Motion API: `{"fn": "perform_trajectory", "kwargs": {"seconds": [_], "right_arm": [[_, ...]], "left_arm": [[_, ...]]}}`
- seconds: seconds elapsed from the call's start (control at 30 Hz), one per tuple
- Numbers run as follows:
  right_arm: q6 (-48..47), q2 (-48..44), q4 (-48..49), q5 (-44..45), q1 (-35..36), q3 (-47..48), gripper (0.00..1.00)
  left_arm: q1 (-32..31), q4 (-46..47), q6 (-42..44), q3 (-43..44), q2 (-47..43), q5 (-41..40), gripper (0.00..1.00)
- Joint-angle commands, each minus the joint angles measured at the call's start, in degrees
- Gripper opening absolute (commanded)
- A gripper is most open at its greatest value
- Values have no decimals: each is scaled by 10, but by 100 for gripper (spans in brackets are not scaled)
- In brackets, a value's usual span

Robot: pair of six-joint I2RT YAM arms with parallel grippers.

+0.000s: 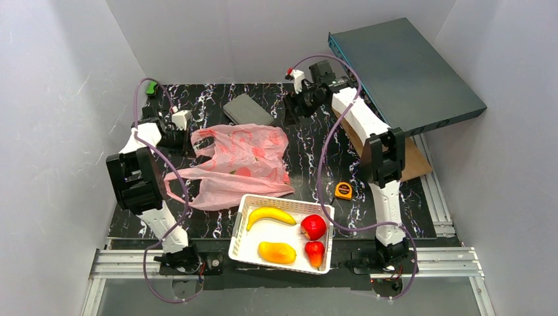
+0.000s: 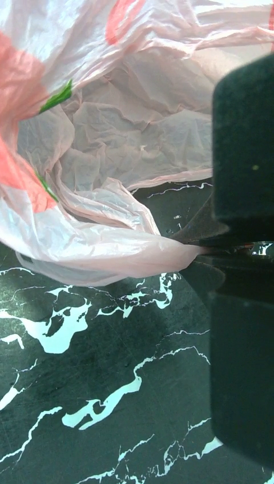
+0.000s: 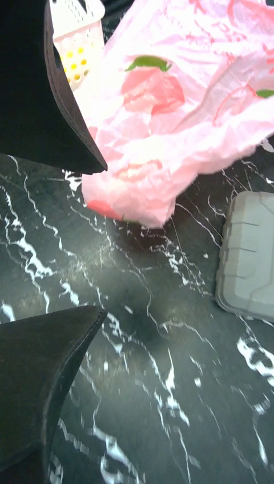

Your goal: Place the fake fruits into the plastic bag and tie a complex knot

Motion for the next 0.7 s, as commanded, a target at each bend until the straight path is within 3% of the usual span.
{"fn": "perform_trajectory", "kwargs": {"seconds": [0.0, 0.43, 0.53, 0.6, 0.63, 0.67], "right_arm": [[75, 33, -9, -58, -2, 16, 92], [113, 98, -26, -164, -1, 31, 86], [119, 103, -37, -195, -1, 24, 74], [119, 94, -49, -206, -1, 15, 72], [115, 86, -57, -213, -2, 11, 65], [108, 76, -66, -219, -2, 10, 43]], "left_arm": [[-22, 11, 11, -6, 0, 20, 0], [-31, 24, 5, 0, 16, 25, 0], [-30, 23, -9, 10, 19, 26, 0], [-30, 23, -16, 13, 18, 28, 0], [-31, 23, -15, 13, 17, 28, 0], [-31, 23, -13, 12, 14, 25, 0]]}}
